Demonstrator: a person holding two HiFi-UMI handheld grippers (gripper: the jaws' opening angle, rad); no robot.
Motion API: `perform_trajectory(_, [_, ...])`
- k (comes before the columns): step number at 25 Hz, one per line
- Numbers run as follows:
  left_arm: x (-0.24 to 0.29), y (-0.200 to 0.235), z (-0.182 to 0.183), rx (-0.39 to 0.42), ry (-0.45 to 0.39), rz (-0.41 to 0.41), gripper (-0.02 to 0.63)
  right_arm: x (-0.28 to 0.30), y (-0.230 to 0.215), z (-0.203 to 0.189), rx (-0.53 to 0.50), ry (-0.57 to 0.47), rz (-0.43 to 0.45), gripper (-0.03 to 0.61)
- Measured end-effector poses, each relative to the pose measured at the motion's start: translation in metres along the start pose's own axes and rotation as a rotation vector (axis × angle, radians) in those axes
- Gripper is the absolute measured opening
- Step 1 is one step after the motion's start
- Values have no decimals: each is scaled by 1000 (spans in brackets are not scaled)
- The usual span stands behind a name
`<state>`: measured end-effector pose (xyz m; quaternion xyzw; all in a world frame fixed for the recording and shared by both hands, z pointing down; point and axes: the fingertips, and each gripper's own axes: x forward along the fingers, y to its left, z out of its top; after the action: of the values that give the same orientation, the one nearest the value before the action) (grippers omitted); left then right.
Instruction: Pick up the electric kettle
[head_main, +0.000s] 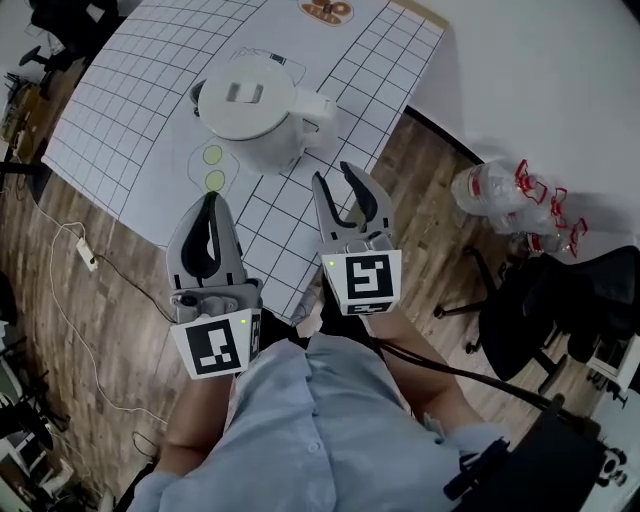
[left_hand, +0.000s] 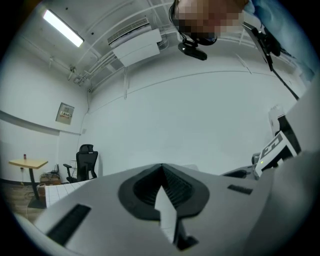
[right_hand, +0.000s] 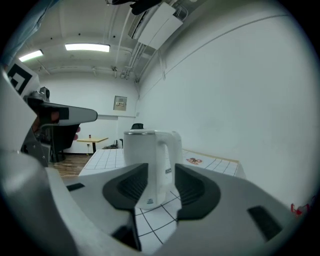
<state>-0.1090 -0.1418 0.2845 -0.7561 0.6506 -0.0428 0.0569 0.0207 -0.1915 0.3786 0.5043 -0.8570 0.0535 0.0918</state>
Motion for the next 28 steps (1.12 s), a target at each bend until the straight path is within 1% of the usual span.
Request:
perform_trajectory(1, [2,2,-6,-4,9,-8,2,3,0,-8,7,15,-15,176])
perform_trajectory(4, [5,12,-24,-13,33,-28,2,13,-2,-27,32,45,-65,202])
perform_trajectory(10, [13,34,-43,-30,77,-33,2,24,-3,-48,47,103,-119,210])
perform_trajectory(14, [21,43,-53,-33,92,-33,2,34,-10,-56,32,131,-152,211])
perform_trajectory(21, [40,56,-65,-60,108,-34,2,59,-27,-56,32,142,-219,247])
perform_trajectory(25, [50,66,-68,-68,108,-30,2,73,-41,-56,19,156,-267,255])
perform_trajectory(28, [58,73,-71,-76,116,-23,2,85,-47,-52,-2,159,-278,256])
